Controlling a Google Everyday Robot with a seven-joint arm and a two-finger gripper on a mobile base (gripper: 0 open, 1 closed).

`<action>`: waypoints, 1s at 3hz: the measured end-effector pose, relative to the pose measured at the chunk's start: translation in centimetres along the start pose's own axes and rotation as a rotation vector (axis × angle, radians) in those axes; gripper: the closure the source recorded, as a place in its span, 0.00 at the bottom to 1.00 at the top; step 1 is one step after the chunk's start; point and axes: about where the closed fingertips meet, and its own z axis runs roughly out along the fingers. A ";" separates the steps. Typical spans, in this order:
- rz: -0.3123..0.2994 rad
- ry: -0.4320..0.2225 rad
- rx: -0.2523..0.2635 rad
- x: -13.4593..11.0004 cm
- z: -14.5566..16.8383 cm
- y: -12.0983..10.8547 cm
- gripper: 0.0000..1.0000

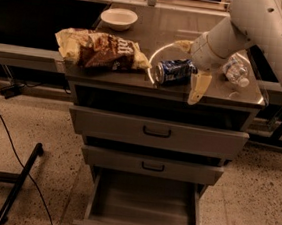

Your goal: Pick pepsi can from bottom drawer and place on counter

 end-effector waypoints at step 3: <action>0.016 -0.006 0.013 2.4 -2.7 2.4 0.00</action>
Offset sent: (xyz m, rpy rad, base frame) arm -0.0119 -0.0233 0.0104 0.0069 -0.0085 0.0306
